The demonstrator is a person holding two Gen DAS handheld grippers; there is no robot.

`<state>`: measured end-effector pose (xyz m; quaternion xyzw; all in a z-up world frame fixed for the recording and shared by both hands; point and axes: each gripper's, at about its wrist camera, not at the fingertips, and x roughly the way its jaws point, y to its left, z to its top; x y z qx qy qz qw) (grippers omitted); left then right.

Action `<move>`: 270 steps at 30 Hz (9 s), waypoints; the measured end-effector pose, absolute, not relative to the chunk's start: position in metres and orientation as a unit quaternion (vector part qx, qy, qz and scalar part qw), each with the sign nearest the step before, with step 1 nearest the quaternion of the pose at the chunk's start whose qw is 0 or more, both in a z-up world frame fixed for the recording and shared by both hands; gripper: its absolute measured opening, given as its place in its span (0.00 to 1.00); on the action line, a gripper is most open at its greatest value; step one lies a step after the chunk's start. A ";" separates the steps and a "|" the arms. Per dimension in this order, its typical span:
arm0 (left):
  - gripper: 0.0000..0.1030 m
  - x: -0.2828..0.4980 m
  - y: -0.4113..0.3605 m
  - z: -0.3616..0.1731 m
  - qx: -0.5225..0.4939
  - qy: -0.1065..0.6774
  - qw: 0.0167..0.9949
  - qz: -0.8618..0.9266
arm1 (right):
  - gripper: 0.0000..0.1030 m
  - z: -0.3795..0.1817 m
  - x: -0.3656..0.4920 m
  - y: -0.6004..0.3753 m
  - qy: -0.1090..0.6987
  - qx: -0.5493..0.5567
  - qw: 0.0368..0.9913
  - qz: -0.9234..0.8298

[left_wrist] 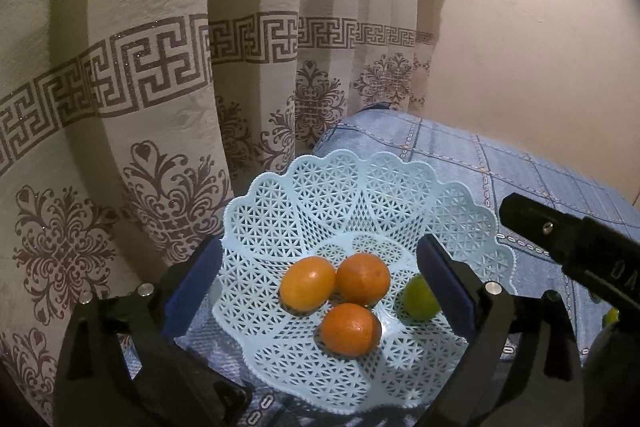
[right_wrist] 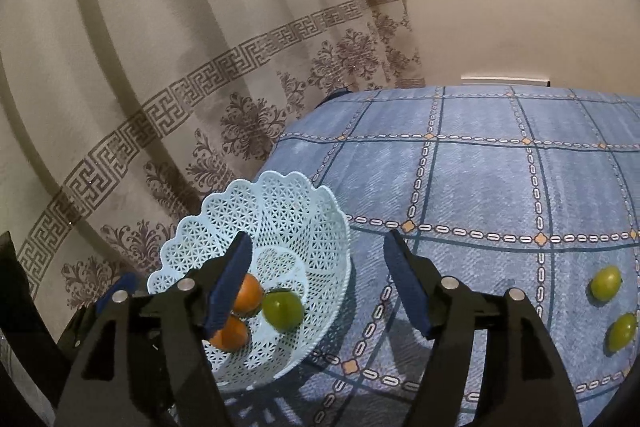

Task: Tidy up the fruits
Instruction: 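Withdraw both open tools from the basket toward the remaining fruit, then grasp a red tomato with the right tool while the left tool grasps an orange, then carry the orange and red tomato to the basket and release both inside, then withdraw both open tools from the basket toward the remaining fruit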

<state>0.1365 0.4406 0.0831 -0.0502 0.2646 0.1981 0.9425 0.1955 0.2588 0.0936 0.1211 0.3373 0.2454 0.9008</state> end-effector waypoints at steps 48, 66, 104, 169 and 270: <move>0.97 0.124 0.386 0.083 0.011 0.250 0.959 0.130 | 0.66 0.100 0.111 0.101 0.317 0.110 0.938 0.089; 0.97 0.092 0.306 0.078 0.074 0.260 0.962 0.028 | 0.66 0.054 0.046 0.029 0.362 0.097 0.926 0.051; 0.97 0.088 0.222 0.051 0.095 0.330 0.936 -0.082 | 0.26 0.013 0.038 0.022 0.405 0.101 0.903 0.103; 0.37 0.071 0.236 0.048 0.034 0.349 0.926 -0.138 | 0.26 0.027 0.033 0.005 0.373 0.138 0.914 0.075; 0.97 0.088 0.427 0.101 -0.046 0.252 0.959 0.117 | 0.78 0.097 0.148 0.182 0.320 0.172 0.905 0.222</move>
